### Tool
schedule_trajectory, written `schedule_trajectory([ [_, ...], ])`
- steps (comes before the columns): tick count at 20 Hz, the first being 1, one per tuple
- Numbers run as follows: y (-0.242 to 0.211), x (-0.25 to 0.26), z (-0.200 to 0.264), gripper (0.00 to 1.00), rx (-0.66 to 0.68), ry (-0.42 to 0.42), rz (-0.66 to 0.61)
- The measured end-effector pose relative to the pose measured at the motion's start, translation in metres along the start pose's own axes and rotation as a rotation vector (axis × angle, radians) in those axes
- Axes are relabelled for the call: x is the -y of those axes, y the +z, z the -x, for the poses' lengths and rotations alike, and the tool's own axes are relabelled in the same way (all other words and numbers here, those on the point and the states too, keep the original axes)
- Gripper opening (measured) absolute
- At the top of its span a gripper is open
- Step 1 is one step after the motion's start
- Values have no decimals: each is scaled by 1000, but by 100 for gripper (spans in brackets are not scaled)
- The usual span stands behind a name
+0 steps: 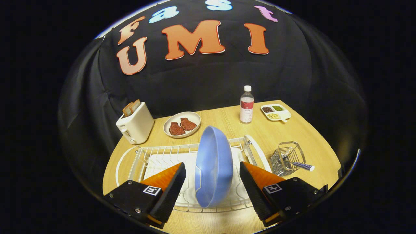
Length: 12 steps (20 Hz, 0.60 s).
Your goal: Take the plate from the dish rack, then take the spoon from the basket and place it into the plate.
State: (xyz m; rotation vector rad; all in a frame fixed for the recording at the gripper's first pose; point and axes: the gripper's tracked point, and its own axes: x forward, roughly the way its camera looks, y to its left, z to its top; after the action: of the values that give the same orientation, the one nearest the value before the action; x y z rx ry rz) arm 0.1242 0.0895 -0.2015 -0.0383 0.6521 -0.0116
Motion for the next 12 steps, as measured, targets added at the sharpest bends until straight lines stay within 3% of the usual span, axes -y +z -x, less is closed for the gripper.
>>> schedule_trajectory([
  [4,-13,-4,-19,96,-76,-17,-1],
  [5,-15,-3,-21,80,-93,-27,4],
  [9,-24,7,-26,34,-140,-89,12],
  [12,-15,19,-22,29,-127,-161,27],
])
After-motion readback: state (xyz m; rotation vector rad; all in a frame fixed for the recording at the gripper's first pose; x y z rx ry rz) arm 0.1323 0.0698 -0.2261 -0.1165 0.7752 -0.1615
